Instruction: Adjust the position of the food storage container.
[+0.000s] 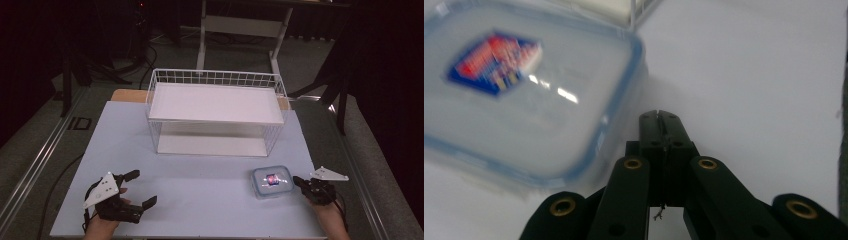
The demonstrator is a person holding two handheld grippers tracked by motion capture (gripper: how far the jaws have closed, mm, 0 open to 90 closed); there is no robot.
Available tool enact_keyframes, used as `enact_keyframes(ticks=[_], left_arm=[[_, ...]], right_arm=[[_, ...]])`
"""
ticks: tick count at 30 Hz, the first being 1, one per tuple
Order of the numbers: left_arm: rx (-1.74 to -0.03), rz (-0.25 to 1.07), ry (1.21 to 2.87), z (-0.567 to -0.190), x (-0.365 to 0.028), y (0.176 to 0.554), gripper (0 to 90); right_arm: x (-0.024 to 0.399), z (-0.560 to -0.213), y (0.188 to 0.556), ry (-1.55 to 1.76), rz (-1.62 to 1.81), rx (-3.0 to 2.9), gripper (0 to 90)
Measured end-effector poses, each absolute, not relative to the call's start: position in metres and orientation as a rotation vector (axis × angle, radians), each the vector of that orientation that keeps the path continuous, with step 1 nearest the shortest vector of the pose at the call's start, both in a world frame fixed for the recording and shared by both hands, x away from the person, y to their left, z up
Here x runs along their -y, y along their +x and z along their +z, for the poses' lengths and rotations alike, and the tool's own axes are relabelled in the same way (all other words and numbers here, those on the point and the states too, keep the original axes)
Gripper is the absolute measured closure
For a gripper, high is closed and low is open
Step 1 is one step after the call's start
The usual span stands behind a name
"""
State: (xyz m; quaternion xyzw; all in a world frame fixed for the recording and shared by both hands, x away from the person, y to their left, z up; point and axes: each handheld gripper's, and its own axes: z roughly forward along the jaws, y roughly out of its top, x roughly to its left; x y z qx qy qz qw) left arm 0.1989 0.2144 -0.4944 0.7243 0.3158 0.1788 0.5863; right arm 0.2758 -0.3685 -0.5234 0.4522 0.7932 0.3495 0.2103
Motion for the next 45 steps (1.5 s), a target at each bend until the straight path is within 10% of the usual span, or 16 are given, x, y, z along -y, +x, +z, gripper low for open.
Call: enact_keyframes(ticks=[45], left_arm=[[-0.731,0.415,1.709,-0.495,-0.211,0.198,0.6]], right_arm=[[0.256,-0.529,0.291,1.053,1.105,-2.513,90.0]])
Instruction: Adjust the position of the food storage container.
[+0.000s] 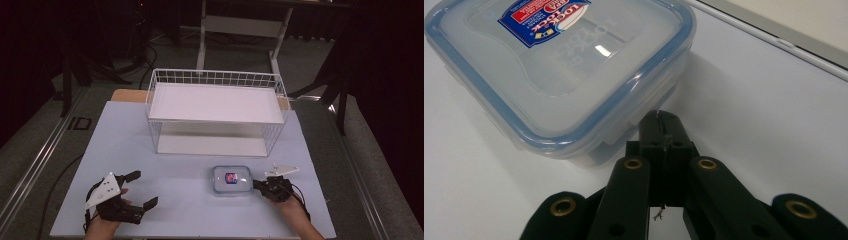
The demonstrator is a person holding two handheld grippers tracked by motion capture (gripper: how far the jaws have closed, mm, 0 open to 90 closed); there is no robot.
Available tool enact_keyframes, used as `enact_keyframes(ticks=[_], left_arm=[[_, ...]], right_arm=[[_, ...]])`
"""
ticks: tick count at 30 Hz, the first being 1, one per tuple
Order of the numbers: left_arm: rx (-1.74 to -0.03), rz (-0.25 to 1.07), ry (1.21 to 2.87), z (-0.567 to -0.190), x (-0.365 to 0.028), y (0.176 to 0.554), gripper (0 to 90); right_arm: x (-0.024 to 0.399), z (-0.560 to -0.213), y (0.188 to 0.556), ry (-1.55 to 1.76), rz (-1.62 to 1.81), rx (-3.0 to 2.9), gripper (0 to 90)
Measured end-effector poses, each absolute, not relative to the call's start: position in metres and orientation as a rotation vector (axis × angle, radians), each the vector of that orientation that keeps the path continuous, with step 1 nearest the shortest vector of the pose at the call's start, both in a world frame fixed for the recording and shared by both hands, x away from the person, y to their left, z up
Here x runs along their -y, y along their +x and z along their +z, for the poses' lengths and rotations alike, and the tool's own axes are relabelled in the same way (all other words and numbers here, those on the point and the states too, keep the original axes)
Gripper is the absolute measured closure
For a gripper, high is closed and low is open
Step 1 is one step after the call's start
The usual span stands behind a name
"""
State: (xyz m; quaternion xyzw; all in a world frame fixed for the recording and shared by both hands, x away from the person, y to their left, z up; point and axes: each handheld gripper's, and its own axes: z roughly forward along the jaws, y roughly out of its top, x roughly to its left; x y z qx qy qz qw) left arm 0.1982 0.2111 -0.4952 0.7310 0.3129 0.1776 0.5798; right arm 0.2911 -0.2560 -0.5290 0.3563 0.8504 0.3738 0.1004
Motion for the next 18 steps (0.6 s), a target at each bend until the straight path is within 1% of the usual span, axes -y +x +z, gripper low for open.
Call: enact_keyframes(ticks=[18], left_arm=[[-0.713,0.41,1.737,-0.496,-0.208,0.199,0.6]], right_arm=[[0.22,-0.528,0.299,0.983,1.125,-2.578,90.0]])
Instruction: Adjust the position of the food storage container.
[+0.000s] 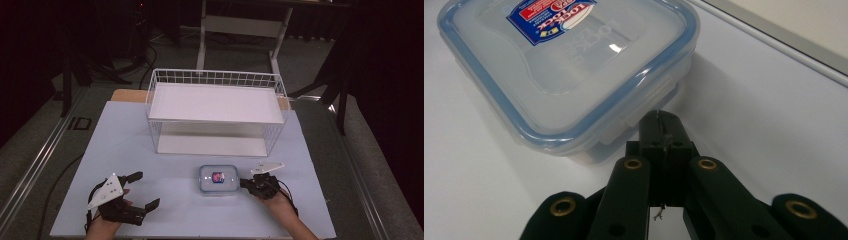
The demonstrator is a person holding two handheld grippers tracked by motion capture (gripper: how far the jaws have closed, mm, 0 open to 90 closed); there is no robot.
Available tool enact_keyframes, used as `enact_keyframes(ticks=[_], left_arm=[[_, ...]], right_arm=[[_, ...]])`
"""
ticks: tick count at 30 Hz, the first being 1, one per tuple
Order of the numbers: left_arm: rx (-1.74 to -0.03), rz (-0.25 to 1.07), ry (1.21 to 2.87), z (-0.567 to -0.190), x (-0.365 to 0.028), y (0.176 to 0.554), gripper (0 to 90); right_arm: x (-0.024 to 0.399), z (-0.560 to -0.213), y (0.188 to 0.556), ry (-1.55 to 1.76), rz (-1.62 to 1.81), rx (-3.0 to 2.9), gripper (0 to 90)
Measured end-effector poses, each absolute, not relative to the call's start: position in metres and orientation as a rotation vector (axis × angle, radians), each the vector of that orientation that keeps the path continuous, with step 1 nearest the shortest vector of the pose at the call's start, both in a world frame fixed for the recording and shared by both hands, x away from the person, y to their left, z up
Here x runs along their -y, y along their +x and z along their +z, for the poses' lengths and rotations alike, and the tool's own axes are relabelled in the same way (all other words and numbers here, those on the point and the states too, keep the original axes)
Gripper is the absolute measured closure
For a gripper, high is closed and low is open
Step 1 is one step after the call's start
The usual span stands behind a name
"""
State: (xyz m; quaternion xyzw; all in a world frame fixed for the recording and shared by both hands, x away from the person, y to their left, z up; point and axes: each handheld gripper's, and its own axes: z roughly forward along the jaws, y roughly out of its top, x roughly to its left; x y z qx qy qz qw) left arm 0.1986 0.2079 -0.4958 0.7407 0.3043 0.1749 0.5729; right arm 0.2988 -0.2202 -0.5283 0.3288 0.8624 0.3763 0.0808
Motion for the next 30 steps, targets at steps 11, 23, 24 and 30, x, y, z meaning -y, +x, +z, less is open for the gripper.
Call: enact_keyframes(ticks=[11,23,24,30], left_arm=[[-0.709,0.402,1.739,-0.496,-0.208,0.199,0.6],[-0.704,0.397,1.75,-0.497,-0.207,0.199,0.6],[-0.704,0.397,1.749,-0.497,-0.207,0.199,0.6],[-0.704,0.383,1.753,-0.498,-0.205,0.199,0.6]], right_arm=[[0.21,-0.53,0.302,0.973,1.146,-2.599,90.0],[0.208,-0.529,0.301,0.961,1.121,-2.6,90.0],[0.208,-0.529,0.301,0.961,1.121,-2.6,90.0],[0.226,-0.519,0.295,0.998,1.143,-2.536,89.8]])
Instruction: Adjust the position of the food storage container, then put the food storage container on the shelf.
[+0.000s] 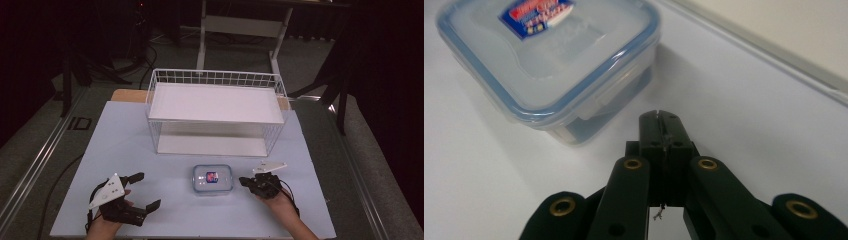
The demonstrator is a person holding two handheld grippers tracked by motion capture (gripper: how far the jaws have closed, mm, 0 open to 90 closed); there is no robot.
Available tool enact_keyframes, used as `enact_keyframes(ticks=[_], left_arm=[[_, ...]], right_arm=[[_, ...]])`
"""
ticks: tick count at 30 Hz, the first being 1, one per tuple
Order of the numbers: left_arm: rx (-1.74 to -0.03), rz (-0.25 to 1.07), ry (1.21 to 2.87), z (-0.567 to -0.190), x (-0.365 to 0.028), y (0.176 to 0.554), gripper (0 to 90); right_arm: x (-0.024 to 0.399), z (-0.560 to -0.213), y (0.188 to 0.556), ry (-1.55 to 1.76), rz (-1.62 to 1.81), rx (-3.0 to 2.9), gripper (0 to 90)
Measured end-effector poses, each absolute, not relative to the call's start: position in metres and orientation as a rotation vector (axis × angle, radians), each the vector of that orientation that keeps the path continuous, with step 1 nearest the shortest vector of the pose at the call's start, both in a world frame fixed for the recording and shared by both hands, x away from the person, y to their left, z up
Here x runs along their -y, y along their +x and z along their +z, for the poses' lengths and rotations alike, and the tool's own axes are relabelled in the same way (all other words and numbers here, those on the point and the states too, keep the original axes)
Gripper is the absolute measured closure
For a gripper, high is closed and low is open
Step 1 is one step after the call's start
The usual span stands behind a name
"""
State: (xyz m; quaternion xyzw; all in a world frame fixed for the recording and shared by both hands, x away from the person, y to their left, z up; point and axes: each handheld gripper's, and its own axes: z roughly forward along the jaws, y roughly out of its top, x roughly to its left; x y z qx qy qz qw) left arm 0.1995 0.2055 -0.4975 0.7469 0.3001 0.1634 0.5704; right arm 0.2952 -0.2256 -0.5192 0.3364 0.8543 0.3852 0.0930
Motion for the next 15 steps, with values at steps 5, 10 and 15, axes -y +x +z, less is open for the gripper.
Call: enact_keyframes(ticks=[5,10,15], left_arm=[[-0.701,0.373,1.772,-0.497,-0.2,0.2,0.6],[-0.656,0.392,1.801,-0.495,-0.194,0.198,0.6],[-0.626,0.353,1.808,-0.486,-0.183,0.196,0.6]], right_arm=[[0.235,-0.506,0.285,1.005,1.22,-2.481,74.5],[0.237,-0.493,0.271,0.935,1.244,-2.454,53.7],[0.236,-0.482,0.263,0.882,1.345,-2.454,31.4]])
